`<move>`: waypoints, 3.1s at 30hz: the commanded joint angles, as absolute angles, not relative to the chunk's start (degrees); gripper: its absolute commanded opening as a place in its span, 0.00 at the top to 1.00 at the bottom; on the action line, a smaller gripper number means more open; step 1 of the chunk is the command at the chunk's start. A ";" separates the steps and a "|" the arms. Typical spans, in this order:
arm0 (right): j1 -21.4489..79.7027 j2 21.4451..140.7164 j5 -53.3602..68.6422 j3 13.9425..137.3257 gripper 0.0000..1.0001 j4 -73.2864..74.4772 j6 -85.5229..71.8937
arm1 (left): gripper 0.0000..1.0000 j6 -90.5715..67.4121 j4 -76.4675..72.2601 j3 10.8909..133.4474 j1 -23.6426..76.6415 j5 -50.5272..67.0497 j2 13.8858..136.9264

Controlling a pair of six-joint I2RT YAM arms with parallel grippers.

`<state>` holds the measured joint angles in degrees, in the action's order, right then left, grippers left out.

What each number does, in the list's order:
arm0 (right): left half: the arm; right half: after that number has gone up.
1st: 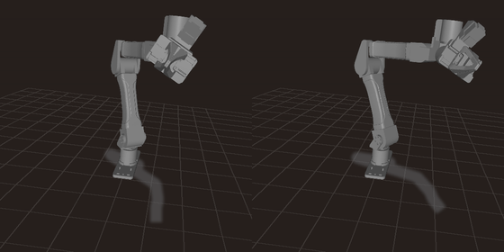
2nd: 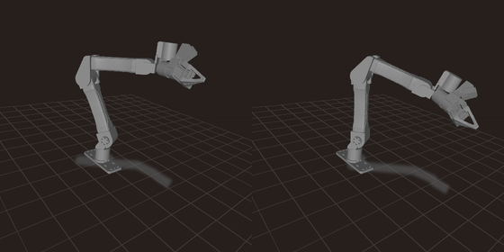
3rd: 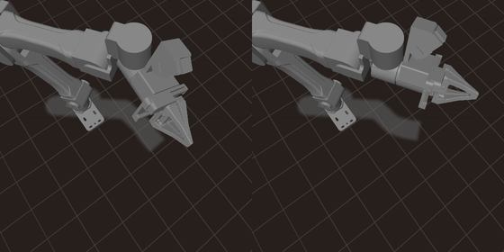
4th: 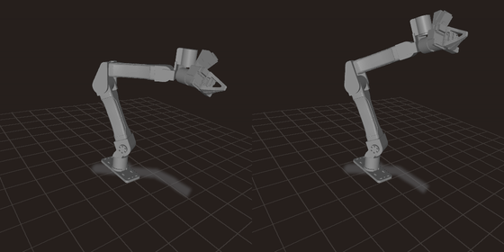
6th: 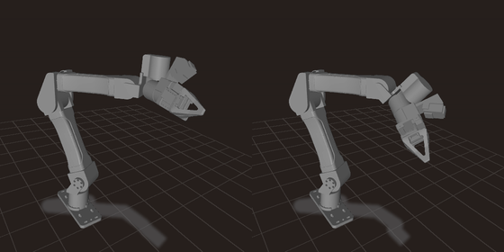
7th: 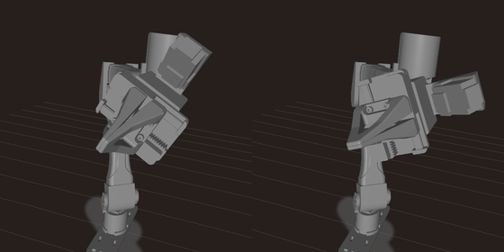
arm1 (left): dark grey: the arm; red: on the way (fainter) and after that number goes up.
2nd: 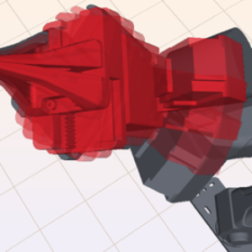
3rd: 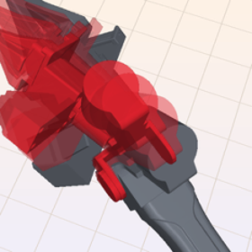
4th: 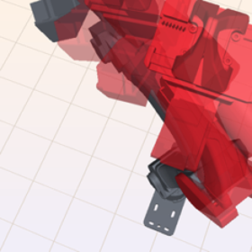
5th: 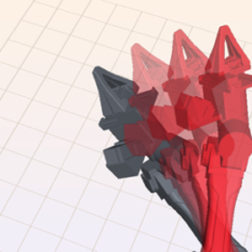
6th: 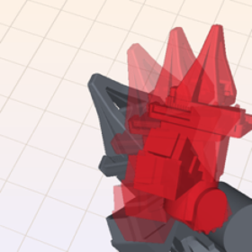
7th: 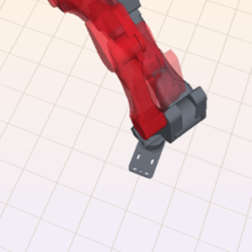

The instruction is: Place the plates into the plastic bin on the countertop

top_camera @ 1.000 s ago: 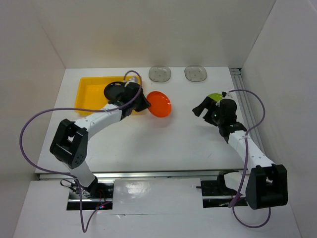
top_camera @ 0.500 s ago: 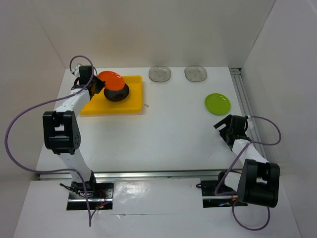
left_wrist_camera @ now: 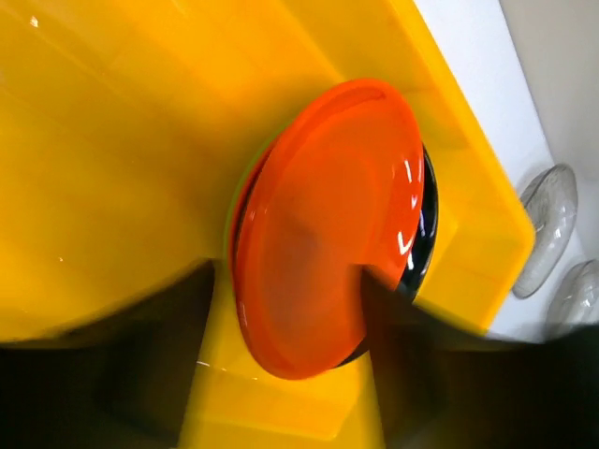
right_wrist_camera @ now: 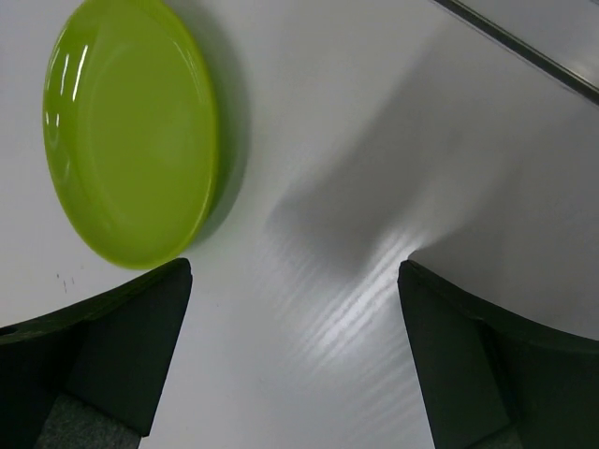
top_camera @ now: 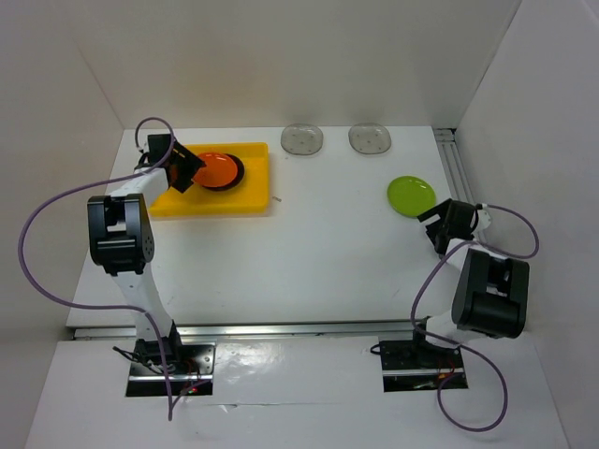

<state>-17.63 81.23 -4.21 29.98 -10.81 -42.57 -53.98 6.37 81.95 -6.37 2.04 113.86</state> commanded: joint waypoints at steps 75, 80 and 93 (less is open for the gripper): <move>2.37 73.74 35.86 33.13 0.71 -13.36 -33.57 | 1.00 -50.54 -7.05 70.83 33.66 14.25 106.79; 2.37 74.27 25.35 33.13 0.00 -8.54 -32.26 | 1.00 -52.29 9.71 78.47 27.88 3.89 104.33; 3.60 91.38 21.09 38.81 0.00 -14.76 -32.43 | 1.00 -57.93 3.00 80.23 -4.03 6.68 102.38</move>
<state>3.05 85.80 22.02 33.28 -10.35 -32.99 -57.65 6.96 76.62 -3.60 3.70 100.25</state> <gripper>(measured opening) 0.996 0.058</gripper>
